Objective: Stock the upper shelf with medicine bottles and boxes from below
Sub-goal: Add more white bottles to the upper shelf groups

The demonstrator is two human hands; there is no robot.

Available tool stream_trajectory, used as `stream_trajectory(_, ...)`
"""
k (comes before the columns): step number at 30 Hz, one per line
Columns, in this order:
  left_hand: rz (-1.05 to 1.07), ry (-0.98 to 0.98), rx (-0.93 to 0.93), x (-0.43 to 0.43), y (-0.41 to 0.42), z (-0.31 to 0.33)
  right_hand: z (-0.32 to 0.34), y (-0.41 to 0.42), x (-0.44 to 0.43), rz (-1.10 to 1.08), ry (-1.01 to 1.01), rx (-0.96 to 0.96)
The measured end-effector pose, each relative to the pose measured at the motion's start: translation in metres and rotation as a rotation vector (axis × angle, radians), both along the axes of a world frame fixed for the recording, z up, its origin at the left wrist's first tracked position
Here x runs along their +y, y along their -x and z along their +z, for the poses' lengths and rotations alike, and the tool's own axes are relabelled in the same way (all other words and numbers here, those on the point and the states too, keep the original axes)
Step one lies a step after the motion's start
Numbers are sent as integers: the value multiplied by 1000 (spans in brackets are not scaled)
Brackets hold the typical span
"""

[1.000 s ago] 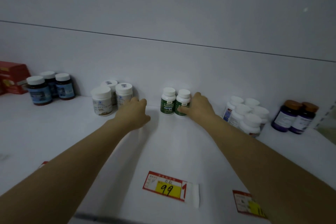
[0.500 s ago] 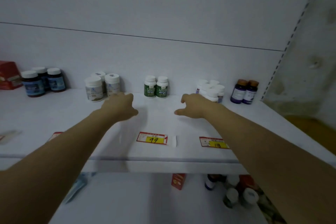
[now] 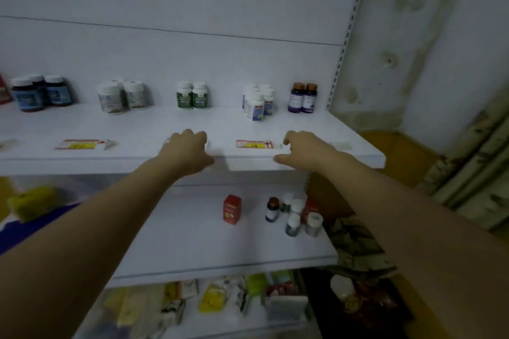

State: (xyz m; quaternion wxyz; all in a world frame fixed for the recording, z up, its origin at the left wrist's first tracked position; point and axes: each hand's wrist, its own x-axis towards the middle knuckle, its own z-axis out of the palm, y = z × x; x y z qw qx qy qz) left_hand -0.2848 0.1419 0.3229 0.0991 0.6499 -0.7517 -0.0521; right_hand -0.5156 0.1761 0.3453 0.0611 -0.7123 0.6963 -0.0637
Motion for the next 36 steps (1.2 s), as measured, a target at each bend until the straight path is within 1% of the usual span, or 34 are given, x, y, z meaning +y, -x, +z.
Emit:
stream_trajectory(7, -107, -83, 13, 90, 74, -37, -43, 71, 109, -114, -67, -69)
stream_trajectory(10, -155, -121, 2, 111, 100, -60, -63, 99, 135, -176, -121, -84)
stream_trajectory(14, -204, -166, -14, 117, 130, -94, -100, 128, 147, -246, -159, -113)
stream_trajectory(19, -216, -225, -7, 94, 158, -134, -146, 154, 121, -268, -215, -178)
stream_trajectory(24, -250, -260, -14, 49, 182, -168, -185, 168, 79, -320, -211, -227)
stream_trajectory(29, -248, -300, -7, 0, 203, -199, -223, 177, 32, -372, -206, -241)
stream_trajectory(33, -217, -335, 11, -34, 223, -230, -254, 188, -4, -356, -249, -214)
stream_trajectory(36, -186, -355, 61, -61, 242, -258, -280, 202, -35, -344, -252, -198)
